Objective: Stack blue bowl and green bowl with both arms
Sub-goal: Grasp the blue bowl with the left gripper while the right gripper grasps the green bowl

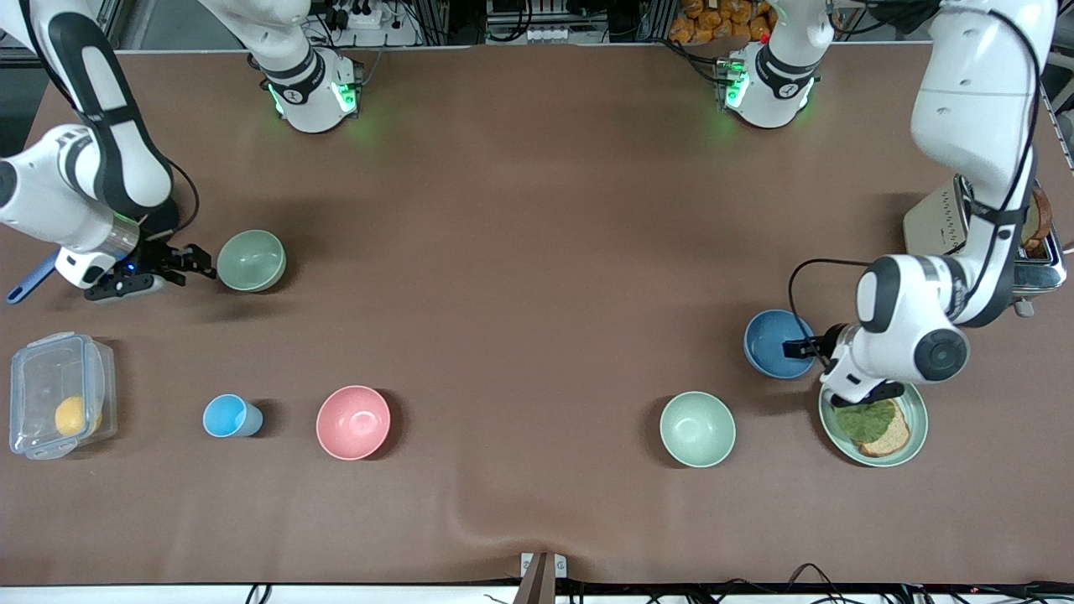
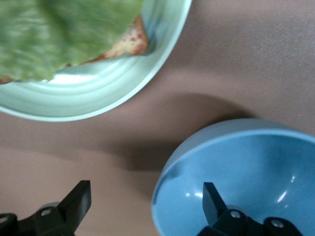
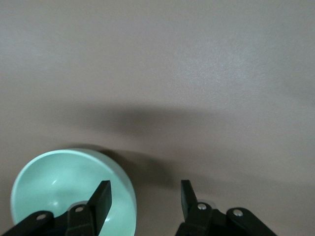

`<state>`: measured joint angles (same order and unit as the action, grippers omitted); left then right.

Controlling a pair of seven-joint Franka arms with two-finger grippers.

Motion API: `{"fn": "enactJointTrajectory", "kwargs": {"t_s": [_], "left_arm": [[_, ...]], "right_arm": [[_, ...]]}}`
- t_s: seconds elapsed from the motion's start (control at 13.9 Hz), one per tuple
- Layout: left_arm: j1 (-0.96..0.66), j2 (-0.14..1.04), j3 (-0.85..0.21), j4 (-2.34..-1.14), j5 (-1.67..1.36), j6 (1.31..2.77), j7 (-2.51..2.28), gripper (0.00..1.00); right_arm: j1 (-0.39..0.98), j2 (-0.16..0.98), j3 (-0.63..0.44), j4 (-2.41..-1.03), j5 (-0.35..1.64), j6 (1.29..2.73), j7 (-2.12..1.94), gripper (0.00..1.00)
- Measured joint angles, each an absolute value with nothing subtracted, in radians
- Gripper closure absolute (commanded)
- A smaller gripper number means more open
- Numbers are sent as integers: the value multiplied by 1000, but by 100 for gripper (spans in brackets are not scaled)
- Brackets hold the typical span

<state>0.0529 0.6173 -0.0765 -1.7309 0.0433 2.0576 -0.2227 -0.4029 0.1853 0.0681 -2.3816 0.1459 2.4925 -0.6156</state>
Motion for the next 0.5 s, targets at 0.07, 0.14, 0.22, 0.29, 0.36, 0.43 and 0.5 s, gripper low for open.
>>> {"fn": "enactJointTrajectory", "kwargs": {"t_s": [0.07,0.14,0.22,0.29,0.36,0.43,0.5], "left_arm": [[58,605,-78,-1744,43,2070,-223,0],[58,600,-79,-1754,43,2089,-223,0],[58,600,-81,-1762,42,2114,-223,0],[58,600,-84,-1773,37,2145,-224,0],[57,600,-88,-1786,31,2174,-226,0],[57,600,-91,-1800,27,2198,-229,0],[57,598,-93,-1813,26,2218,-231,0]], "right_arm": [[-403,203,68,-2385,148,2504,-616,62],[-403,214,69,-2388,157,2509,-617,58],[-402,219,71,-2391,173,2511,-618,58],[-400,220,75,-2398,188,2513,-620,65],[-394,220,79,-2406,196,2519,-621,67],[-388,220,83,-2412,200,2523,-621,67],[-384,220,85,-2416,204,2526,-621,67]]}}
